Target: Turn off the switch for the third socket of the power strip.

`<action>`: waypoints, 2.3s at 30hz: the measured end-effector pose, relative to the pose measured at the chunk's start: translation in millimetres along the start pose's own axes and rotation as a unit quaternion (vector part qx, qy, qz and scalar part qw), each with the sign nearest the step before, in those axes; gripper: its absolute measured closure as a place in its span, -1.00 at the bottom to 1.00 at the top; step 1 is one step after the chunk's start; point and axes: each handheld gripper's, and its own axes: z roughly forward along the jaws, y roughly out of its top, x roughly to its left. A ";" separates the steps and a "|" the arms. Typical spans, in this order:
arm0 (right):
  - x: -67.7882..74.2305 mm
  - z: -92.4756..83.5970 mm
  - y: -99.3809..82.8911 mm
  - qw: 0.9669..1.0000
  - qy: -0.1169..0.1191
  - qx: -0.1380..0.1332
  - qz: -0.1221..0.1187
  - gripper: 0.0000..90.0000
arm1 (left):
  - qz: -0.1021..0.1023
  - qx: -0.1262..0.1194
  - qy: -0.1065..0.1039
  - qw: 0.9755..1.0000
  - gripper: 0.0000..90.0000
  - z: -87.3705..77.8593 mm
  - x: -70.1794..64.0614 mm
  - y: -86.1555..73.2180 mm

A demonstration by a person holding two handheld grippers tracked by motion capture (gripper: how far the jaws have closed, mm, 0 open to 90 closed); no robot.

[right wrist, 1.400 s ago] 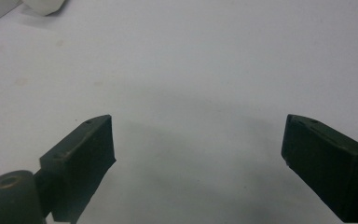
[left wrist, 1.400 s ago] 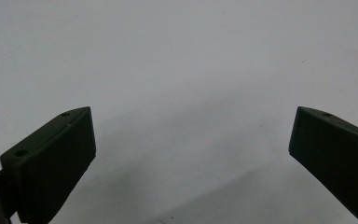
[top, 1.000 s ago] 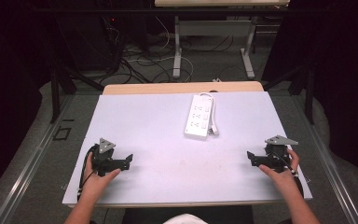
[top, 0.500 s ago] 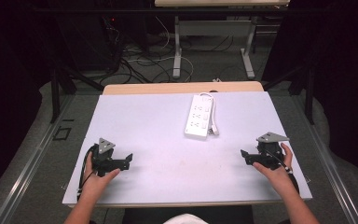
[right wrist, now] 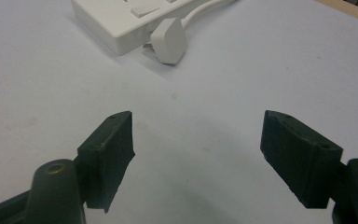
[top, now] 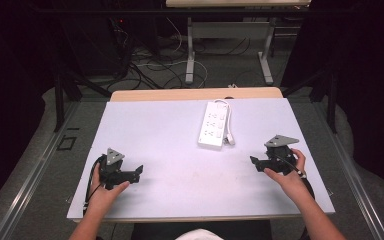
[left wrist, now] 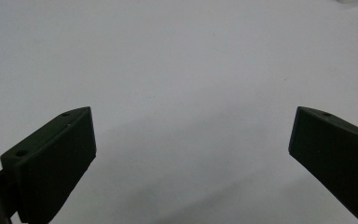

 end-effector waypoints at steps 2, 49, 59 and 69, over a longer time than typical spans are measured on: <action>1.2 0.4 3.6 1.000 0.006 0.001 -0.006 -0.38 | 0.001 -0.001 0.000 1.000 -0.99 0.1 0.0 0.0; -12.4 19.1 84.8 0.994 0.017 0.075 -0.072 -0.22 | -0.005 0.002 -0.007 1.000 -0.99 -0.1 0.4 -0.4; -10.0 29.1 97.2 0.992 0.027 0.090 -0.085 -0.09 | -0.007 0.001 -0.007 1.000 -0.99 -0.1 0.9 -0.6; -5.3 40.6 108.6 0.990 0.037 0.096 -0.092 0.03 | -0.007 0.002 -0.006 1.000 -0.99 0.3 1.3 -0.9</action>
